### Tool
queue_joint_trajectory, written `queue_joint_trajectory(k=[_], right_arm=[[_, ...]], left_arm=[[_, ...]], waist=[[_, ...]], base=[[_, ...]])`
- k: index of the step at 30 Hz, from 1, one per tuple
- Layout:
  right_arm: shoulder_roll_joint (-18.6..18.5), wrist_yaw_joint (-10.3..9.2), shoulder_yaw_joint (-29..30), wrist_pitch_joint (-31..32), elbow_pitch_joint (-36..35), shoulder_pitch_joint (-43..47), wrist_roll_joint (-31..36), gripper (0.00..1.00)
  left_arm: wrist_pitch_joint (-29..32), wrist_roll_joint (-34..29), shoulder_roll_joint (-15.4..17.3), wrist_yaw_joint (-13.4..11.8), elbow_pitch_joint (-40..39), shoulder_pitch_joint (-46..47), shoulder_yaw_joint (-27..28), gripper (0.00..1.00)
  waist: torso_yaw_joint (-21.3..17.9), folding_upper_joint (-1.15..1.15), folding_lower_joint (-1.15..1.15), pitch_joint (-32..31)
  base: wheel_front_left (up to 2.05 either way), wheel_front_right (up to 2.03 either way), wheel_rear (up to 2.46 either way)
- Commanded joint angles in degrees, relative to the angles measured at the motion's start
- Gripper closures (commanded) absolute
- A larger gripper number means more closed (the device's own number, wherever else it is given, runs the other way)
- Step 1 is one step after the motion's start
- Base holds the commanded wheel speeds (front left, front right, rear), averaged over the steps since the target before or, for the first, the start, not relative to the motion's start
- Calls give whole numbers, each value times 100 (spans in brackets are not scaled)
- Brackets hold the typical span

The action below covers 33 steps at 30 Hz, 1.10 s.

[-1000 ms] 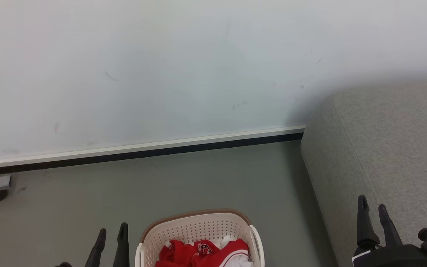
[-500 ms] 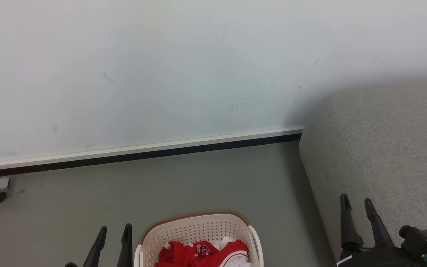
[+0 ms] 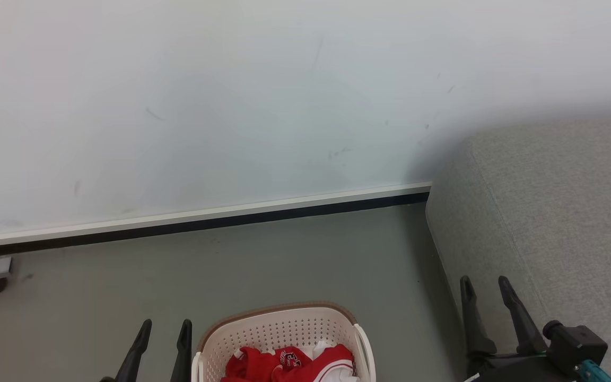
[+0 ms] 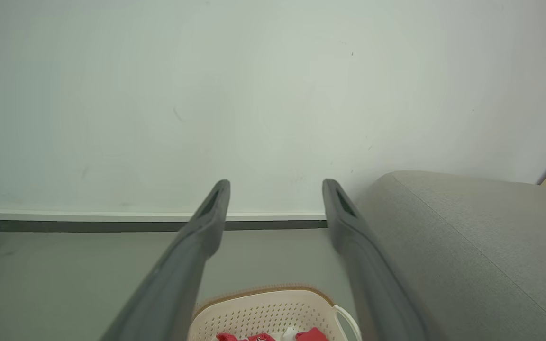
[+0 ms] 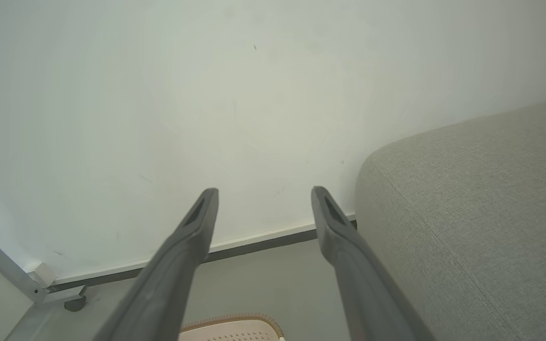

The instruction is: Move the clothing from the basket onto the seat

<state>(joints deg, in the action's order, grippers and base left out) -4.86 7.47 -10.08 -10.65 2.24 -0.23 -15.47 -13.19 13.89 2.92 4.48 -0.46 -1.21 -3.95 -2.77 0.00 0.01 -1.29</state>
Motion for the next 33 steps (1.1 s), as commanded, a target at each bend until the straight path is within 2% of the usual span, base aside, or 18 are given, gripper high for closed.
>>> queue_joint_trajectory(k=[1,25,33], right_arm=[[-43,3,-53,-46,-71,64,121,0],[-185,4,-723,-424,-313,211,1063,0],[-182,4,-802,-462,-354,208,1158,0]], left_arm=[[-46,-134,31,-1,-73,-91,26,0],[-182,-1263,63,-147,-452,-368,56,0],[-200,-1371,62,-153,-512,-371,96,0]], waist=[[-3,0,-1,-2],[19,0,-1,-90],[1,0,-1,-94]], base=[[0,0,0],[0,0,0],[0,0,0]])
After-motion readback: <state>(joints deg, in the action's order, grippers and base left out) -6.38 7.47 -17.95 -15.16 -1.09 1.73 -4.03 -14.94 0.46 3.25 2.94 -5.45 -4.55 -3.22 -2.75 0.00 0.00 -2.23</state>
